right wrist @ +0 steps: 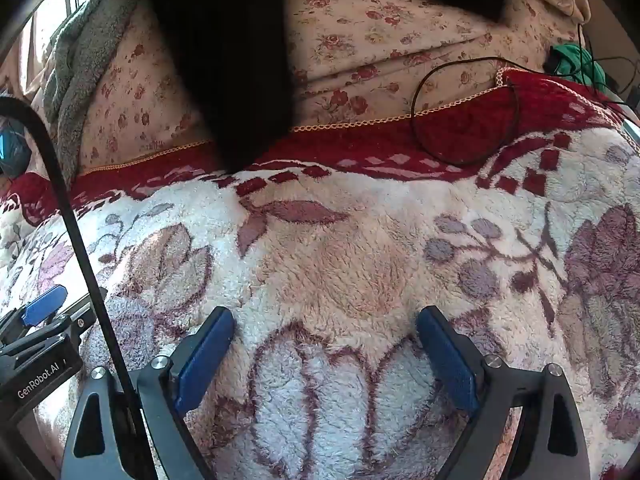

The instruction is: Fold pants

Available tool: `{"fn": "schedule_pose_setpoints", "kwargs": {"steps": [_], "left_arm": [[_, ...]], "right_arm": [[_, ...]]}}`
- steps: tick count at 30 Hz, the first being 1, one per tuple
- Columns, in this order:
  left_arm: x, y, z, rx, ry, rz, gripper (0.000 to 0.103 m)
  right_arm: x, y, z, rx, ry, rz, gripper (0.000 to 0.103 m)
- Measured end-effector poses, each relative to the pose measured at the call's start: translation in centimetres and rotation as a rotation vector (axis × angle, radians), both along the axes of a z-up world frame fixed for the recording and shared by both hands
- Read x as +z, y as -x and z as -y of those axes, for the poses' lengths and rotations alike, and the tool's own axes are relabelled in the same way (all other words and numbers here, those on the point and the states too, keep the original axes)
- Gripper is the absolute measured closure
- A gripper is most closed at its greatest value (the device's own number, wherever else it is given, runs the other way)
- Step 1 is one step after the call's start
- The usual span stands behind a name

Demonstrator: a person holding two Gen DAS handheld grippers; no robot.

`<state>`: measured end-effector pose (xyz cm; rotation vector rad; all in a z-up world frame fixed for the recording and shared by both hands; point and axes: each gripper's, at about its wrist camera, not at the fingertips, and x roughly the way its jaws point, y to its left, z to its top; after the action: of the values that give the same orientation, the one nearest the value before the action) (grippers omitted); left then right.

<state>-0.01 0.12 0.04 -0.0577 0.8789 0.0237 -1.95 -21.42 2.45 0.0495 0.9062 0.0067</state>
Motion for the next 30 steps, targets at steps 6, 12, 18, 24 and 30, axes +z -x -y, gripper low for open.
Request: {"fn": "schedule_pose_setpoints", "kwargs": {"steps": [6,12,18,24,30], "left_arm": [[0.15,0.01,-0.25,0.0,0.0,0.0,0.025],[0.06,0.22,-0.18,-0.001,-0.002,0.001,0.025],[-0.07,0.12,0.05,-0.001,0.0,0.0,0.025],[-0.08,0.3,0.11,-0.001,0.001,0.0,0.025],[-0.04,0.29,0.09,-0.001,0.001,0.0,0.025]], "right_arm": [[0.0,0.0,0.0,0.0,0.0,0.0,0.011],[0.0,0.0,0.0,0.0,0.0,0.0,0.011],[0.01,-0.04,-0.04,0.001,0.003,-0.001,0.01],[-0.06,-0.29,-0.27,0.001,0.003,-0.002,0.01],[-0.07,-0.33,-0.29,0.001,0.003,-0.001,0.01]]}}
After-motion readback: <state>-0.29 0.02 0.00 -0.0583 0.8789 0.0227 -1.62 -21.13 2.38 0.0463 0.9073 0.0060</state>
